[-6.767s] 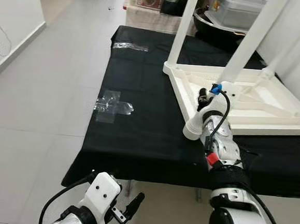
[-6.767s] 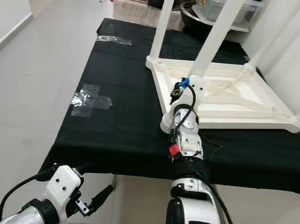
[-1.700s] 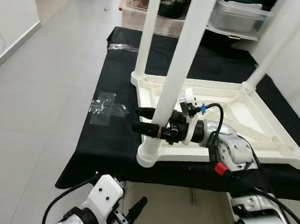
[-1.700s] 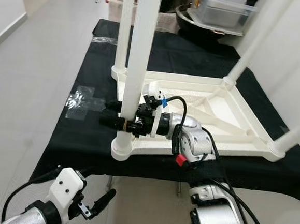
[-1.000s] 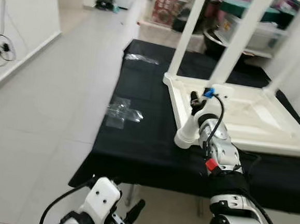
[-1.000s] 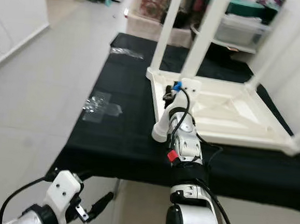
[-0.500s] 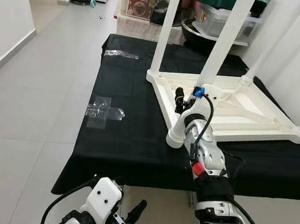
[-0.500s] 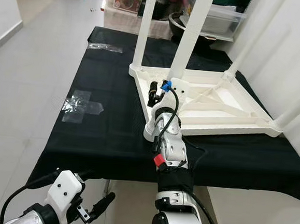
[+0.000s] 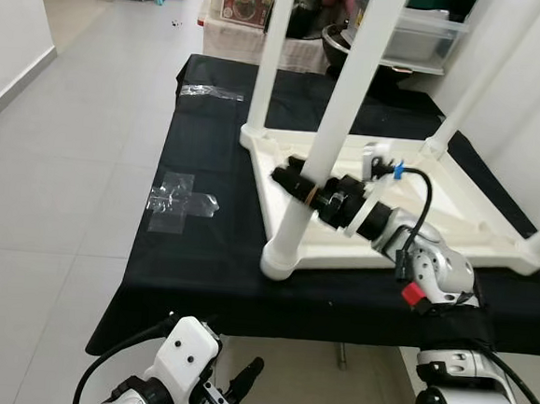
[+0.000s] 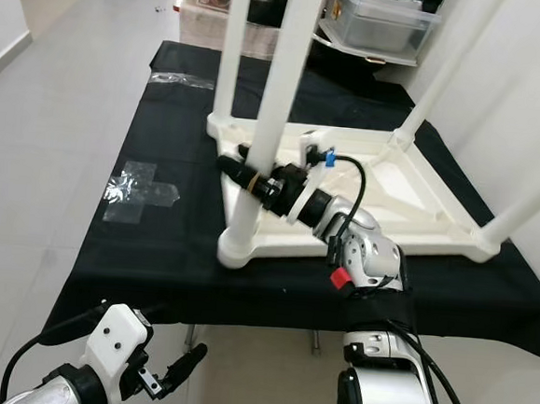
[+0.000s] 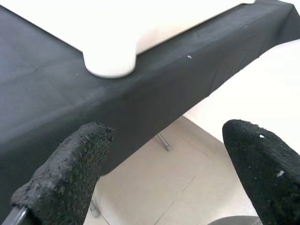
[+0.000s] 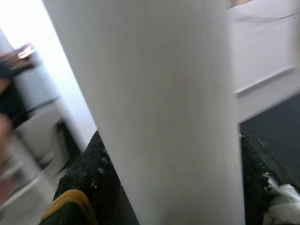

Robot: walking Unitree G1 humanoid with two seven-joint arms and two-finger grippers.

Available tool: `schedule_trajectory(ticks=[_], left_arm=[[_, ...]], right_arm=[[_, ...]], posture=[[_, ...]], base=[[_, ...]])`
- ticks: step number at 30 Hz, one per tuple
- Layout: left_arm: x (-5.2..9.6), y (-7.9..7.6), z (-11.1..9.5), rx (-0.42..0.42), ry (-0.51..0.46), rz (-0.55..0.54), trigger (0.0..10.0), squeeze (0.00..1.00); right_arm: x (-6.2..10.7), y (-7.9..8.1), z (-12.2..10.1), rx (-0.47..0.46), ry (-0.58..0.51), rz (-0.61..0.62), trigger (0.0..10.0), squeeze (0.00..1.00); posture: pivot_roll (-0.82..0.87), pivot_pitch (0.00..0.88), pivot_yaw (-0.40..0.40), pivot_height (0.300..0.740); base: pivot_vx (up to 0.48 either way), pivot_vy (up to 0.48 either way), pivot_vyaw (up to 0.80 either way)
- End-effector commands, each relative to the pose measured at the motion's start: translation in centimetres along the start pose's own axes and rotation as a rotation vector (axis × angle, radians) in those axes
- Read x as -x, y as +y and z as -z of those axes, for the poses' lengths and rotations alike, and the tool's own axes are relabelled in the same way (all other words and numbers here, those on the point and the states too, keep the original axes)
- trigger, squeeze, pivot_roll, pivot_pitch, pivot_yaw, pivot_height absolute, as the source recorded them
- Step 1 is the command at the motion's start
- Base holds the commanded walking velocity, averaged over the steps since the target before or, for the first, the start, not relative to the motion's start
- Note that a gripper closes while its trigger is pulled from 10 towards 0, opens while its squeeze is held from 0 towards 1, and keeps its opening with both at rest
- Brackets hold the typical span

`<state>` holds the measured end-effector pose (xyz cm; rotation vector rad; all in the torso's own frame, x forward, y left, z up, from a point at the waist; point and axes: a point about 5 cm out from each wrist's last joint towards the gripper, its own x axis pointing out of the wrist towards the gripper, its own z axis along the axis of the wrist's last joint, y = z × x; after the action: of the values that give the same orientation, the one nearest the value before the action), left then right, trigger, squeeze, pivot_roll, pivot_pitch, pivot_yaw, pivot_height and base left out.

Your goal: Building children table

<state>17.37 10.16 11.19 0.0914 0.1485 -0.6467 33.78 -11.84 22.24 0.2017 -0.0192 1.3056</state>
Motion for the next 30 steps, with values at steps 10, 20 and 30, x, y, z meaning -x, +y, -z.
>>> schedule_trajectory(ticks=[10, 20, 30], left_arm=[[0.1, -0.2, 0.3, 0.011, 0.016, 0.004, 10.0, 0.0], [0.0, -0.3, 0.4, 0.019, 0.017, 0.011, 10.0, 0.0], [-0.1, -0.1, 0.5, 0.017, 0.022, 0.015, 10.0, 0.0]], right_arm=[[-2.4, -1.6, 0.1, 0.057, -0.001, 0.119, 0.0, 0.0], [2.1, -6.5, 1.0, 0.042, -0.035, 1.179, 0.0, 0.0], [0.3, -3.0, 3.0, 0.012, -0.13, 1.504, 0.0, 0.0]], posture=[[0.13, 0.085, -0.149, 0.74], [0.12, 0.077, -0.149, 0.74], [0.13, 0.069, -0.145, 0.74]], base=[[0.0, 0.0, 0.0], [0.0, 0.0, 0.0], [0.0, 0.0, 0.0]])
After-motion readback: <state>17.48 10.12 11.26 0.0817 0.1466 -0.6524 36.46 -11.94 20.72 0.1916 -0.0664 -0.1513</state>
